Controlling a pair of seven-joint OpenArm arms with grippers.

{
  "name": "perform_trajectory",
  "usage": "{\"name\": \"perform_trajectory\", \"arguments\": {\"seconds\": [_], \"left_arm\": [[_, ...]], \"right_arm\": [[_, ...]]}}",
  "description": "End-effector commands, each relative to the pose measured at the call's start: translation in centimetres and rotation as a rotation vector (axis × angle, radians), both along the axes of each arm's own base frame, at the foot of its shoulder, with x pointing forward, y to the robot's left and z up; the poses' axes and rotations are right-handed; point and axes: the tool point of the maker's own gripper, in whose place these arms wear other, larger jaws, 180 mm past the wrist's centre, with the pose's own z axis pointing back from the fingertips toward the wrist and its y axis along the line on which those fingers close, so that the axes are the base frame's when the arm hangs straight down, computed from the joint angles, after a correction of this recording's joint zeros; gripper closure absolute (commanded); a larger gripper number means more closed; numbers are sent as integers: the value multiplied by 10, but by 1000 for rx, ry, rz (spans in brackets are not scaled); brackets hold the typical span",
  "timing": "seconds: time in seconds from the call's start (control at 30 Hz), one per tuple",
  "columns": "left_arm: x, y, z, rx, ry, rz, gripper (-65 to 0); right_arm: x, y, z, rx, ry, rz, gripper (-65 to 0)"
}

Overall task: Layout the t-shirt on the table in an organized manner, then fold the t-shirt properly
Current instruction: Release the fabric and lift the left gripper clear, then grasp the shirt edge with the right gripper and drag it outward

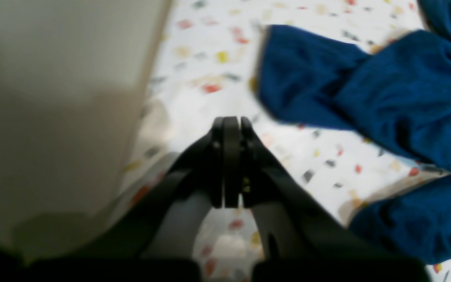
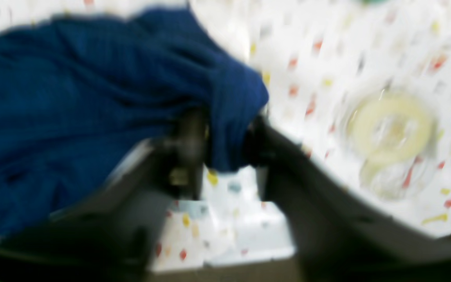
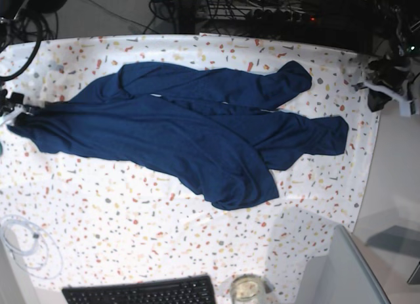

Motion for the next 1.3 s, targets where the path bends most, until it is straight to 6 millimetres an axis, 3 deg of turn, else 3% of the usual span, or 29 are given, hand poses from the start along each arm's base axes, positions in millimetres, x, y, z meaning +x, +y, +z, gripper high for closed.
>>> {"name": "perform_trajectory", "arguments": {"seconds": [0.0, 0.07, 0.13, 0.27, 0.33, 0.43, 0.53, 0.9, 1.13, 1.2, 1.27], "left_arm": [[0, 18, 19, 21, -58, 37, 0], [-12, 35, 28, 18, -78, 97, 0], [-20, 41, 29, 19, -75, 119, 0], [-25, 40, 26, 10, -69, 125, 0], [-28, 35, 21, -6, -69, 138, 0], [-28, 31, 19, -17, -71, 142, 0], [-28, 30, 18, -19, -70, 140, 0], [-29, 21, 11, -42, -68, 149, 0], [-20, -14, -5, -83, -28, 50, 0], [-19, -17, -7, -88, -26, 45, 0], [-19, -18, -7, -90, -28, 46, 0]], "right_arm": [[6, -6, 13, -26, -36, 6, -308], [3, 7, 15, -38, -34, 60, -354], [7, 44, 14, -41, -25, 200, -354], [18, 120, 32, -39, -127, 436, -353], [19, 141, 38, -26, -142, 463, -353], [20, 166, 29, 10, -113, 468, -354], [12, 172, 5, 35, -35, 419, -354], [-31, 191, -43, 100, 134, 396, -359], [-39, 189, -59, 111, 185, 379, -351], [-42, 188, -64, 112, 204, 376, -282], [-44, 185, -65, 111, 210, 369, -126]]}}
